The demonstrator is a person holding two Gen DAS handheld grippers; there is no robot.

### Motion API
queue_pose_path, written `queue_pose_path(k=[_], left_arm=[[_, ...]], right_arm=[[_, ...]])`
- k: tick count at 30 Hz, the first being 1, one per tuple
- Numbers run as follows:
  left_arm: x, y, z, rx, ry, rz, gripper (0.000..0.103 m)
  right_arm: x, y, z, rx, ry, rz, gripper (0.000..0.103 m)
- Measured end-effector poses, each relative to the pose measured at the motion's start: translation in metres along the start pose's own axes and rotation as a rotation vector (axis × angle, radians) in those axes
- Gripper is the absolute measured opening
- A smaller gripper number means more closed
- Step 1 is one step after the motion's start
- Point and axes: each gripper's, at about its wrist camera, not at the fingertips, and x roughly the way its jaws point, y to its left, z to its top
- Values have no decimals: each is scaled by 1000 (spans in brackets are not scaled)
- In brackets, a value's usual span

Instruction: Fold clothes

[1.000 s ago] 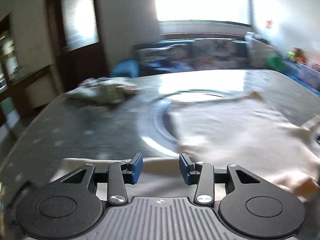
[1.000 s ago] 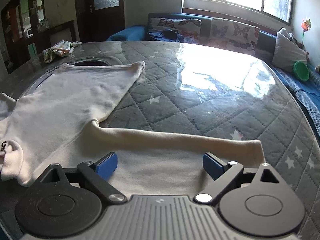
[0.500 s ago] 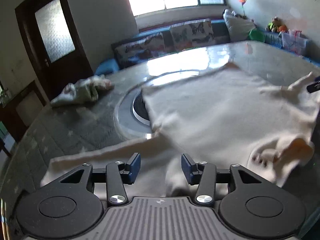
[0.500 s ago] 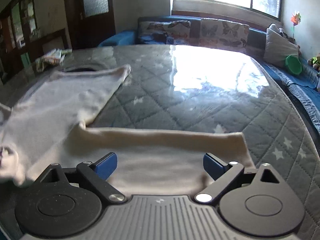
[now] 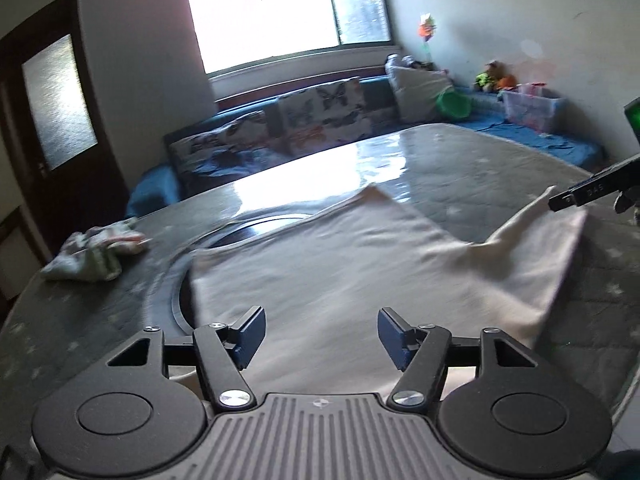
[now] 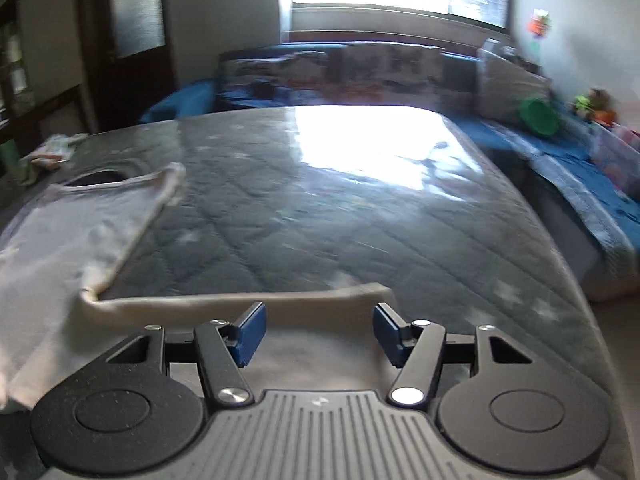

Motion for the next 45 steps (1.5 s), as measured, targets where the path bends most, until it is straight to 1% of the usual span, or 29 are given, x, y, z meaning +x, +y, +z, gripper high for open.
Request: queue_pose_path(k=[1, 4, 7, 8, 10, 11, 12, 13, 14, 15, 16, 17, 22, 26, 30, 33, 34, 37, 39, 43, 45], left_arm=[[2, -6, 1, 7, -2, -16, 70], [6, -24, 5, 33, -6, -63, 72], [12, -44, 7, 63, -5, -100, 75], [14, -50, 8, 71, -1, -111, 76], [16, -61, 8, 85, 3, -125, 76], [17, -64, 8, 88, 6, -133, 76], [19, -68, 8, 90, 9, -140, 76], [20, -72, 8, 92, 13, -147, 76], [21, -76, 8, 96, 17, -154, 76], [23, -79, 8, 101, 21, -161, 76], [24, -83, 8, 107, 23, -166, 76], [25, -86, 8, 114, 24, -172, 76], [26, -99, 7, 136, 20, -216, 76], [27, -110, 4, 170, 21, -285, 76], [32, -121, -1, 187, 40, -356, 76], [39, -128, -6, 179, 71, -407, 76], [39, -130, -8, 180, 74, -413, 78], [33, -130, -11, 181, 54, -422, 80], [25, -119, -9, 142, 36, -421, 80], [2, -80, -9, 57, -11, -351, 83], [-11, -59, -10, 13, -37, -313, 86]], right_arm=[[-3, -6, -3, 16, 3, -18, 60], [-8, -22, -14, 63, 15, -61, 60], [-8, -27, -21, 97, 15, -56, 59], [-8, -26, -22, 94, 10, -55, 57], [-9, -21, -24, 86, 3, -53, 51], [-9, -17, -24, 76, 2, -54, 44], [-10, -14, -24, 70, 2, -47, 34], [-11, -13, -24, 72, 2, -34, 29], [-12, -13, -24, 78, 2, -21, 19], [-12, -11, -23, 84, 3, -12, 13], [-12, -11, -22, 90, 2, -7, 13], [-14, -11, -22, 96, -2, 1, 10], [-36, -17, -14, 126, -51, 42, 9], [-55, -17, 3, 134, -86, 82, 8], [-71, -4, 23, 96, -127, 123, 8], [-82, 10, 40, 55, -152, 148, 8], [-85, 15, 45, 38, -159, 156, 8], [-94, 34, 59, -18, -180, 178, 8], [-101, 47, 68, -57, -192, 194, 8], [-110, 85, 84, -153, -207, 240, 8], [-112, 106, 90, -200, -205, 277, 8]])
